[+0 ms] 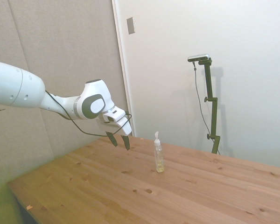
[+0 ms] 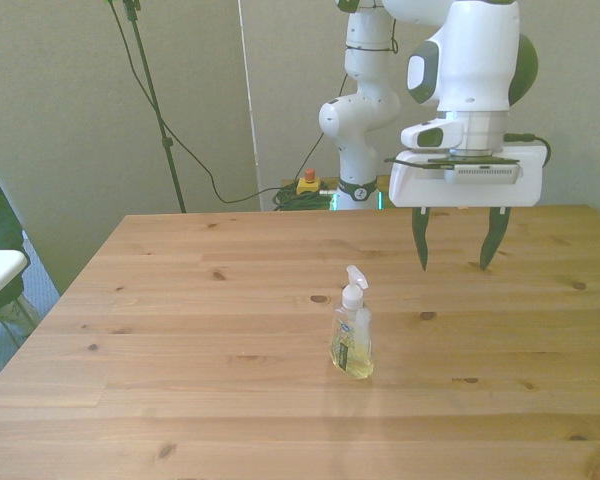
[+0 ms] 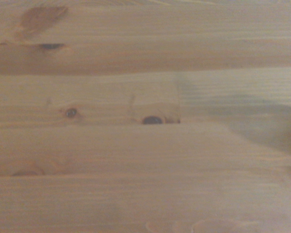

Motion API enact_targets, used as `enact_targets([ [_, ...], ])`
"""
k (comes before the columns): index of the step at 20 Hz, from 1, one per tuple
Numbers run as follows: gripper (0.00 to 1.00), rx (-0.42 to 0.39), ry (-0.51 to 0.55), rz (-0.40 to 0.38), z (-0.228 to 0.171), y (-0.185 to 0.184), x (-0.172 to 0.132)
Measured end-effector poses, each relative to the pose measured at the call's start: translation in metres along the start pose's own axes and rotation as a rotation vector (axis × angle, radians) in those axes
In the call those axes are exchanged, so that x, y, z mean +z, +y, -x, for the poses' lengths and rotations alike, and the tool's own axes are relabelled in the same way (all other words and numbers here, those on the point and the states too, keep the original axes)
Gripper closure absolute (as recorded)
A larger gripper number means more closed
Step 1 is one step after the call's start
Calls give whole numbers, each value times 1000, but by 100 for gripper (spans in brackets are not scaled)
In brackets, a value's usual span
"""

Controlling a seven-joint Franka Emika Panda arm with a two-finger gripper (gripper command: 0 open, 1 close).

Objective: Stand the sanitizer

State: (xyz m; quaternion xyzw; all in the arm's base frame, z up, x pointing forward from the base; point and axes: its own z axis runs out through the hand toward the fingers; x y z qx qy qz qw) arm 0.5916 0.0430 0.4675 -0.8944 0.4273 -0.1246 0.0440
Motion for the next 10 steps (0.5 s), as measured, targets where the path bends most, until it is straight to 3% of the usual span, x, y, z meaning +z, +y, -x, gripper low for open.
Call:
enact_targets([
  [10, 0, 23, -65, 58, 34, 81, -26],
])
